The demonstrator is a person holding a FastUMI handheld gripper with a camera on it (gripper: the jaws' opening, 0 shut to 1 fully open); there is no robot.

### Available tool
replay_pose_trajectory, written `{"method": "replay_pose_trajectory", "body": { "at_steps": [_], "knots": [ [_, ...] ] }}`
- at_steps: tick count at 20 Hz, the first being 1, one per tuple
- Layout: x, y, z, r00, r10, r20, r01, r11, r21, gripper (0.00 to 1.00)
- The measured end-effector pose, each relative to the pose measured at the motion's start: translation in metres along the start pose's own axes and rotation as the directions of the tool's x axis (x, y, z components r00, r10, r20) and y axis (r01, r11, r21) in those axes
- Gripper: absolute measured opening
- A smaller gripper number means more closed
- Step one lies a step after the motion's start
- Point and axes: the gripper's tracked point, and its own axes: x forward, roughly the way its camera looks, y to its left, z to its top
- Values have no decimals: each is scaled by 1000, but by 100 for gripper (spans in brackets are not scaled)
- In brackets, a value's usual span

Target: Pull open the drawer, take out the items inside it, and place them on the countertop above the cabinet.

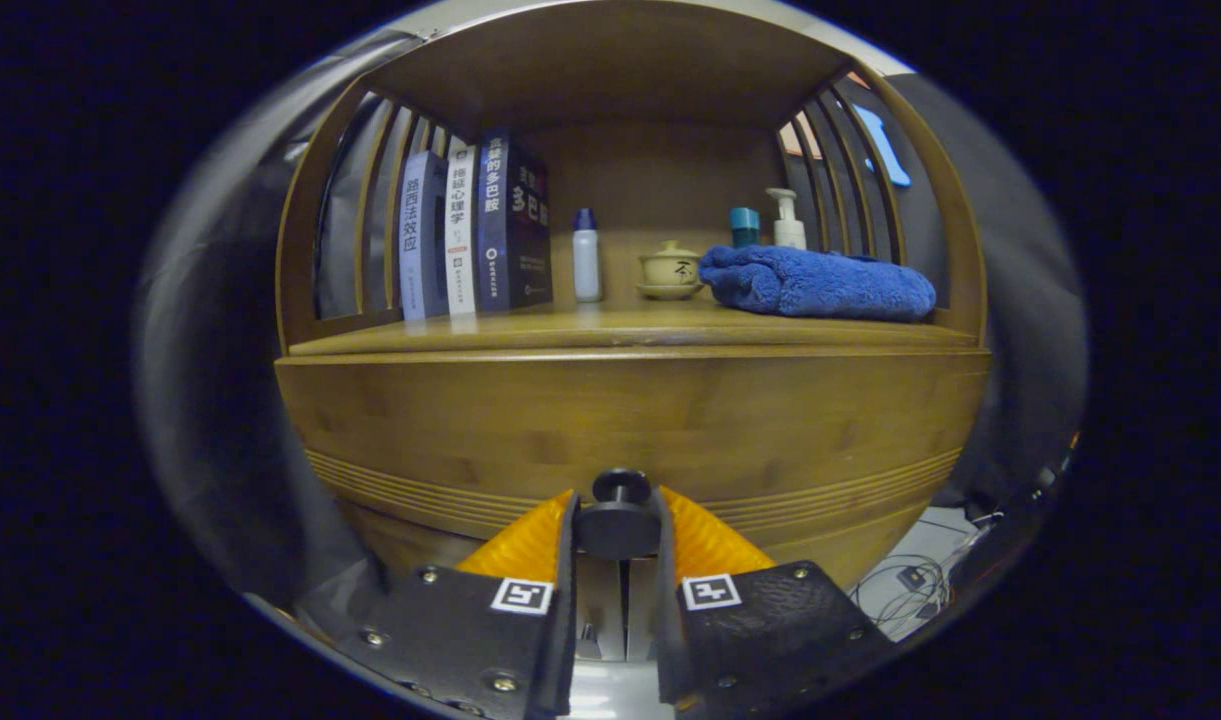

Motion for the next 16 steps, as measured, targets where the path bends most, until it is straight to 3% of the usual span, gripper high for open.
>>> {"method": "replay_pose_trajectory", "body": {
  "at_steps": [16],
  "knots": [
    [-133,-8,-32,994,-13,-110,16,999,30,33]
  ]
}}
